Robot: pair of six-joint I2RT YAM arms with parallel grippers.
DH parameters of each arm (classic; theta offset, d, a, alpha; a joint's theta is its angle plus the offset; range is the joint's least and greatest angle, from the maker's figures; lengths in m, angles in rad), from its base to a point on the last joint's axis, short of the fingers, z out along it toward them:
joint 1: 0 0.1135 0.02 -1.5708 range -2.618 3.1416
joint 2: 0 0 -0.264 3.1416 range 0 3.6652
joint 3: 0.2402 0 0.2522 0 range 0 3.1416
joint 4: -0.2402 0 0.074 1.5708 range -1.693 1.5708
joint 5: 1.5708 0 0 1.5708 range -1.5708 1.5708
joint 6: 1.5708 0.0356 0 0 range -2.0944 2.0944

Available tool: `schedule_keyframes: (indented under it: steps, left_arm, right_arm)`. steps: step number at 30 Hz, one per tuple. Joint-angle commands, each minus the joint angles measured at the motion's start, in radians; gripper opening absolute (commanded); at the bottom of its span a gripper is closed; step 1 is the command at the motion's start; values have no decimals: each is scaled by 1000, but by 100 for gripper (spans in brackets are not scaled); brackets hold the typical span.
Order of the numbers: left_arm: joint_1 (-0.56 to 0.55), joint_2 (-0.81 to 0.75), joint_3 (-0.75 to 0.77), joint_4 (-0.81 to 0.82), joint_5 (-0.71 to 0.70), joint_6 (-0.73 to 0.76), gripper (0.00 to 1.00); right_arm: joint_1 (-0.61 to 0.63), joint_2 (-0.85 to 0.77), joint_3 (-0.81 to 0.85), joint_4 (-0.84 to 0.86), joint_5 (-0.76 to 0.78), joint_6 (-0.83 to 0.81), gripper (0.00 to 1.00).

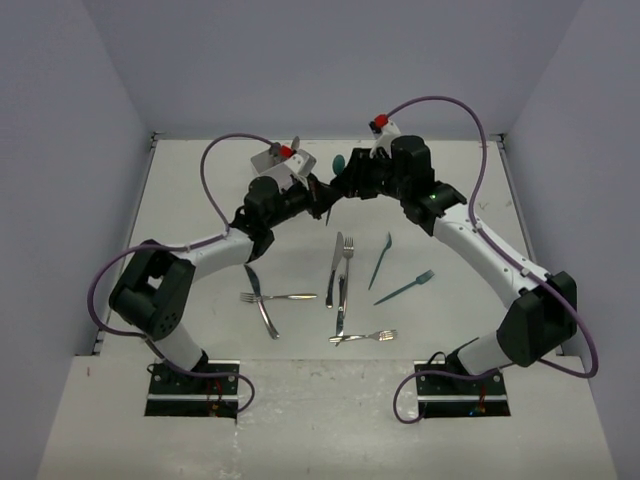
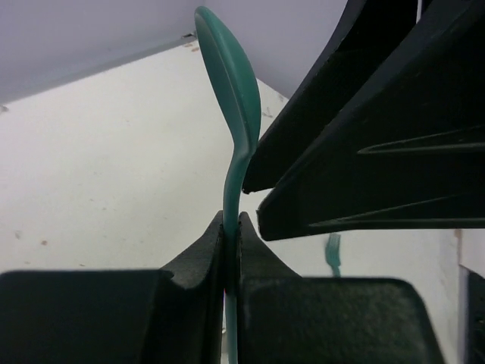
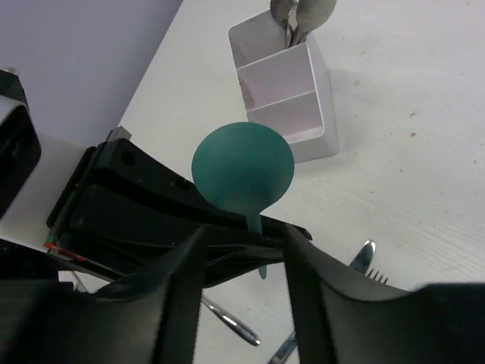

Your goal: Sort the eating utensils into containers

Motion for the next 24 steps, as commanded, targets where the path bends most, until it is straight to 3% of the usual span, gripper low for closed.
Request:
schedule_keyframes:
  steps: [1,3,4,5,6,12,19,24]
  left_arm:
    - [17,-50,12,29,-79,218,0]
    - [59,-56,14,31,-72,264,0]
    - [80,-55,23,31,-51,272,0]
    - [104,-44,32,31,12,274,0]
    - [150,-38,40,26,43,275,0]
    - [316,46,156,11,151,347,0]
    - [347,227,386,-72,94,519,0]
    - [393,355,482,-86,97,542,0]
  right_arm:
    - [2,0,121,-26,12,-25,50]
    - [-4,13,196,-58,9,-25,69]
    - [-8,19,243,-66,5,-21,85]
    - [-13,23,262,-77,-8,-7,94]
    - [-22,30,282,-81,-12,-2,97]
    - [-103,26,322,-80,-100,47,99]
    - [-157,-11,173,-31,-49,16,99]
    - [-183,-30,113,-32,3,21,99]
